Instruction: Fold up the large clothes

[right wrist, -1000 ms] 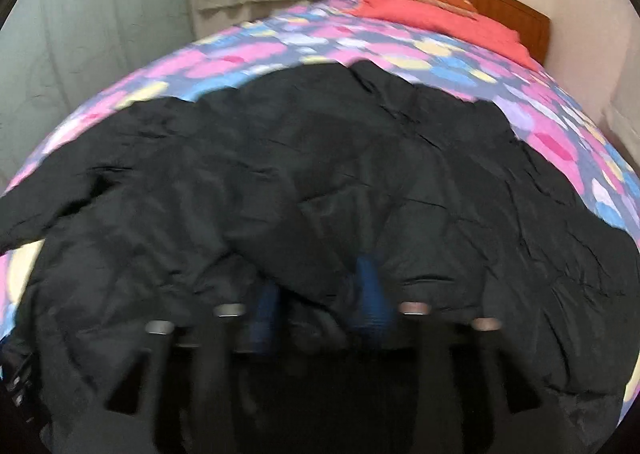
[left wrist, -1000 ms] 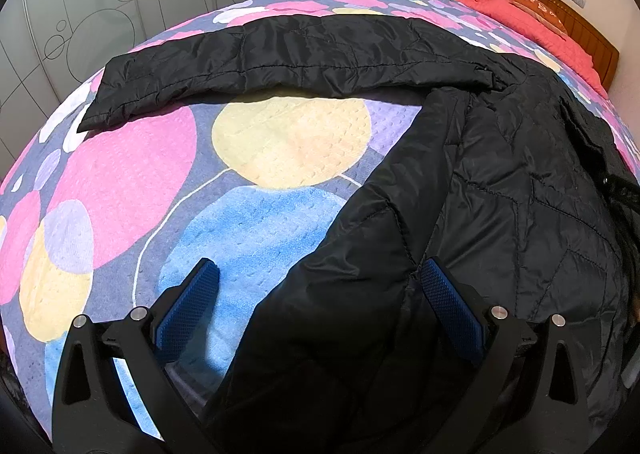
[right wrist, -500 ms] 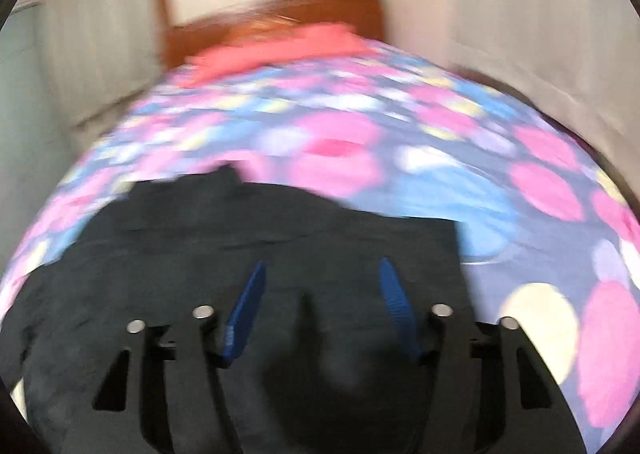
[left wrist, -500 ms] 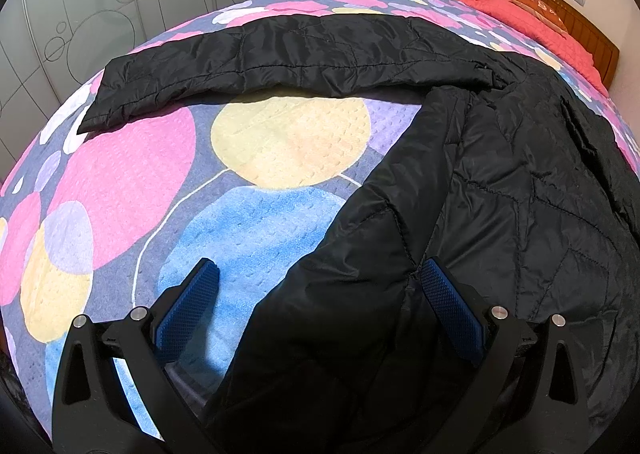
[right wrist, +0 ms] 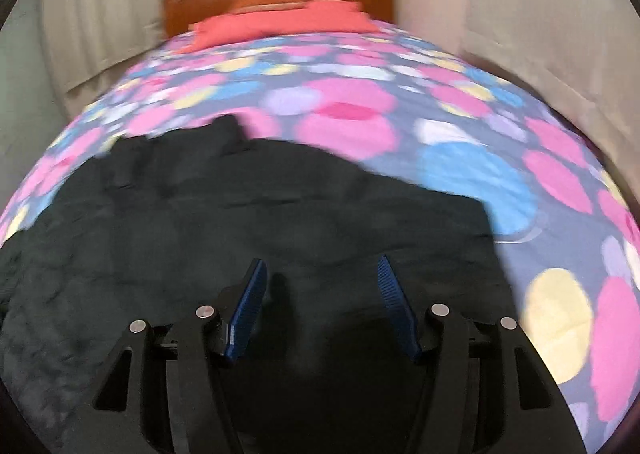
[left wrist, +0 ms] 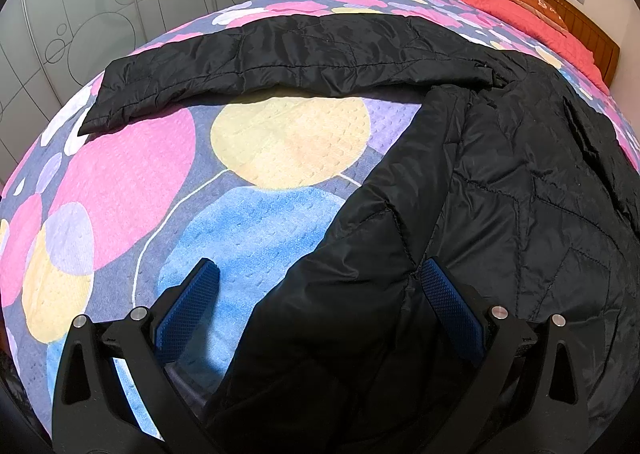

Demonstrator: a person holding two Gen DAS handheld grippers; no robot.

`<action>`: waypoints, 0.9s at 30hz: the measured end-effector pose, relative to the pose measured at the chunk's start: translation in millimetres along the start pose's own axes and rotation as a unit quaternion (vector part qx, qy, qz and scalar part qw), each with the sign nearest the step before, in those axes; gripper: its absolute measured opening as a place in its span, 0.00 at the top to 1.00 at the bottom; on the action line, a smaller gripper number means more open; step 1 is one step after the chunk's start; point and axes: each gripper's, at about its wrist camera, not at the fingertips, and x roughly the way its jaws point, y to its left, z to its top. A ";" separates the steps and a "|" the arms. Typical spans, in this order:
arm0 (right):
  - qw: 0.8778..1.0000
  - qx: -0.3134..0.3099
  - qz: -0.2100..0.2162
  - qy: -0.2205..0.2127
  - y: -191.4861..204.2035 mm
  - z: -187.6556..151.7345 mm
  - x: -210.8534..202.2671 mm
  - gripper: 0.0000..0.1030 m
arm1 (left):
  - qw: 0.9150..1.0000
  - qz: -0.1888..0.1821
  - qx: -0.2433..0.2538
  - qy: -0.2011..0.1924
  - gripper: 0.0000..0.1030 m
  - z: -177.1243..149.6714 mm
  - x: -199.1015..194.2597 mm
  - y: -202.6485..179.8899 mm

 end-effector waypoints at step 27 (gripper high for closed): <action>0.997 0.005 -0.073 -0.001 -61.6 -51.9 -2.3 0.38 | 1.000 -0.023 -0.005 0.015 0.02 4.9 2.5 7.2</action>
